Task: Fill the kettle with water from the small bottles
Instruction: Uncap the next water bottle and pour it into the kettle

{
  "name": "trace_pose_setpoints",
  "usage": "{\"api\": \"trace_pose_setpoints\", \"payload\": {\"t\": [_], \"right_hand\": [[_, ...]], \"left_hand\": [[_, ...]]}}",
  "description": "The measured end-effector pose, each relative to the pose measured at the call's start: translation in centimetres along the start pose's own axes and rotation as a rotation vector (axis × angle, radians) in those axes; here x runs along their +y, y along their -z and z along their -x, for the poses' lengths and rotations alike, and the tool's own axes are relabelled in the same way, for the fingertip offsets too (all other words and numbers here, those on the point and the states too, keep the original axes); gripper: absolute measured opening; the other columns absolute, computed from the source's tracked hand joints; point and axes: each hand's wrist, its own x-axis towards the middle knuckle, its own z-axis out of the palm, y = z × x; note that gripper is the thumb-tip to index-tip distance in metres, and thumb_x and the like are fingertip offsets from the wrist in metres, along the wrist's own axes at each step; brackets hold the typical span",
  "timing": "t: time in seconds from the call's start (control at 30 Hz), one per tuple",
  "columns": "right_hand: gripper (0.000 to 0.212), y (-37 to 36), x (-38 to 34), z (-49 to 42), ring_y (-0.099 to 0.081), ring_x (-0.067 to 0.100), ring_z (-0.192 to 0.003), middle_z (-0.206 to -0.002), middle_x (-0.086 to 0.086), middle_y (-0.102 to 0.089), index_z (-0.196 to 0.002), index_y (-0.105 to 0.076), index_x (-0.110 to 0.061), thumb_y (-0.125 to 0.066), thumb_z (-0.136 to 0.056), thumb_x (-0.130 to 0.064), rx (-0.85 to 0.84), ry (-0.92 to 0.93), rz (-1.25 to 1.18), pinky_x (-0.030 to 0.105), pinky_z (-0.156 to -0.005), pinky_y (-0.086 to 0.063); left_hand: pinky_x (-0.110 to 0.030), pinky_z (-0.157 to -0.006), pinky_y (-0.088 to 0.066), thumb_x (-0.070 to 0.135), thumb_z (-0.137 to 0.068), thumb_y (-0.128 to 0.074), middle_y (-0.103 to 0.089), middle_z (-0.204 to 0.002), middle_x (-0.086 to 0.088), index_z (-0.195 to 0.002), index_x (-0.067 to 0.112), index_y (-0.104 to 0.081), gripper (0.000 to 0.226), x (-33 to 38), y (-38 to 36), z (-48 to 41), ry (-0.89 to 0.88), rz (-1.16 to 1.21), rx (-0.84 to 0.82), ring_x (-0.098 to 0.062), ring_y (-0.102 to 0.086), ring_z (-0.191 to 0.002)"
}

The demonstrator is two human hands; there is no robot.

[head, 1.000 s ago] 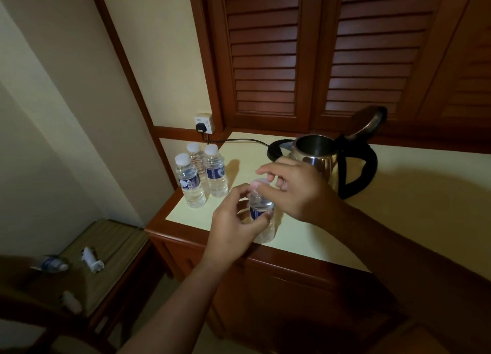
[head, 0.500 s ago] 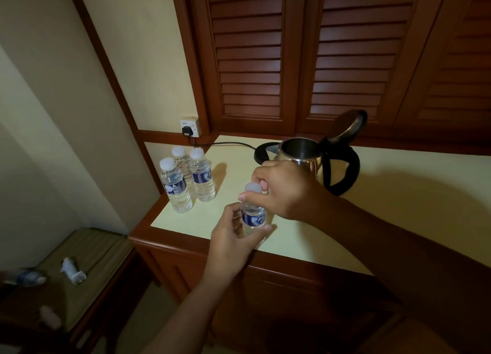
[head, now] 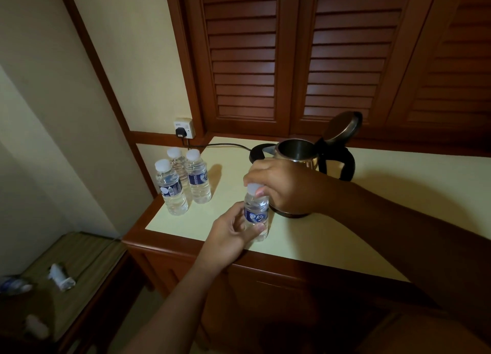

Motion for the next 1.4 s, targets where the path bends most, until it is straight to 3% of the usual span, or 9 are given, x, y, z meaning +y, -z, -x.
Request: {"api": "trace_pose_setpoints", "payload": {"t": [0.23, 0.33, 0.43, 0.53, 0.63, 0.77, 0.9, 1.2, 1.4], "right_hand": [[0.048, 0.6, 0.1, 0.5, -0.056, 0.008, -0.118, -0.128, -0.003, -0.063, -0.126, -0.064, -0.019, -0.067, -0.083, 0.003, -0.091, -0.037, -0.166, 0.022, -0.099, -0.046], [0.047, 0.2, -0.4, 0.6, -0.049, 0.006, -0.128, -0.141, -0.007, -0.056, -0.135, -0.060, -0.022, -0.069, -0.090, -0.033, 0.015, -0.186, -0.223, 0.009, -0.100, -0.034], [0.045, -0.8, -0.2, 0.3, -0.059, 0.012, -0.099, -0.110, -0.001, -0.066, -0.114, -0.072, -0.020, -0.067, -0.087, -0.055, 0.135, -0.228, -0.136, 0.033, -0.086, -0.049], [0.034, -0.9, 0.2, 0.3, -0.053, 0.008, -0.079, -0.089, -0.004, -0.064, -0.101, -0.076, -0.018, -0.068, -0.088, -0.049, 0.169, -0.214, -0.158, 0.031, -0.069, -0.044], [0.033, -0.5, 0.1, 0.6, -0.051, -0.001, -0.087, -0.105, -0.009, -0.066, -0.120, -0.072, -0.019, -0.069, -0.091, -0.036, 0.162, -0.204, -0.225, 0.014, -0.073, -0.038], [0.034, -0.6, -0.1, 2.1, -0.055, -0.010, -0.099, -0.119, -0.015, -0.066, -0.129, -0.066, -0.025, -0.065, -0.095, -0.027, 0.236, -0.311, -0.340, 0.008, -0.088, -0.043], [0.031, -2.7, -0.4, 6.0, -0.057, -0.022, -0.094, -0.101, -0.030, -0.060, -0.122, -0.065, -0.033, -0.067, -0.094, -0.022, 0.344, -0.487, -0.499, -0.002, -0.076, -0.042], [0.010, -8.9, 1.4, 13.1, -0.063, 0.003, -0.090, -0.095, -0.013, -0.068, -0.093, -0.065, -0.029, -0.072, -0.087, -0.033, 0.324, -0.881, -0.446, 0.025, -0.082, -0.050], [0.011, -10.5, 2.3, 14.8, -0.059, 0.013, -0.096, -0.095, -0.011, -0.071, -0.085, -0.067, -0.028, -0.073, -0.083, -0.036, 0.355, -0.805, -0.224, 0.032, -0.088, -0.045]], "left_hand": [[-0.042, -0.111, -0.051, 0.008, -0.099, -0.069, -0.074, -0.128, 0.003, -0.139, 0.020, -0.059, 0.043, -0.7, 0.2, -0.8, -0.034, -0.034, -0.071, -0.016, -0.069, -0.123], [-0.034, -0.109, -0.051, 0.008, -0.100, -0.067, -0.072, -0.131, 0.006, -0.143, 0.026, -0.052, 0.048, -0.9, -0.1, -0.6, -0.052, -0.035, -0.060, -0.012, -0.066, -0.125], [-0.021, -0.102, -0.051, 0.016, -0.097, -0.074, -0.072, -0.129, 0.010, -0.144, 0.031, -0.046, 0.056, -0.8, -0.4, -0.2, -0.071, -0.074, -0.048, -0.006, -0.067, -0.122], [-0.015, -0.091, -0.051, 0.033, -0.089, -0.082, -0.074, -0.121, 0.014, -0.138, 0.029, -0.051, 0.059, -0.5, -0.9, 0.1, -0.062, -0.127, 0.002, 0.000, -0.069, -0.111], [-0.017, -0.086, -0.054, 0.053, -0.082, -0.081, -0.075, -0.116, 0.018, -0.132, 0.035, -0.051, 0.061, -0.5, -1.6, 0.1, -0.049, -0.213, 0.054, 0.004, -0.069, -0.104], [-0.005, -0.078, -0.046, 0.048, -0.087, -0.079, -0.073, -0.111, 0.022, -0.132, 0.035, -0.052, 0.053, -0.5, -2.1, 0.1, -0.062, -0.282, 0.102, 0.010, -0.066, -0.100], [-0.007, -0.083, -0.049, 0.047, -0.087, -0.080, -0.073, -0.114, 0.023, -0.132, 0.037, -0.052, 0.054, -0.6, -2.1, 0.1, -0.057, -0.292, 0.116, 0.010, -0.066, -0.104], [-0.009, -0.084, -0.048, 0.045, -0.090, -0.077, -0.068, -0.117, 0.029, -0.134, 0.038, -0.052, 0.051, -0.6, -2.6, 0.3, -0.024, -0.317, 0.127, 0.016, -0.063, -0.106], [-0.027, -0.090, -0.055, 0.041, -0.090, -0.079, -0.073, -0.112, 0.024, -0.127, 0.037, -0.055, 0.045, -0.9, -2.8, 0.3, -0.015, -0.331, 0.157, 0.007, -0.068, -0.102]]}}
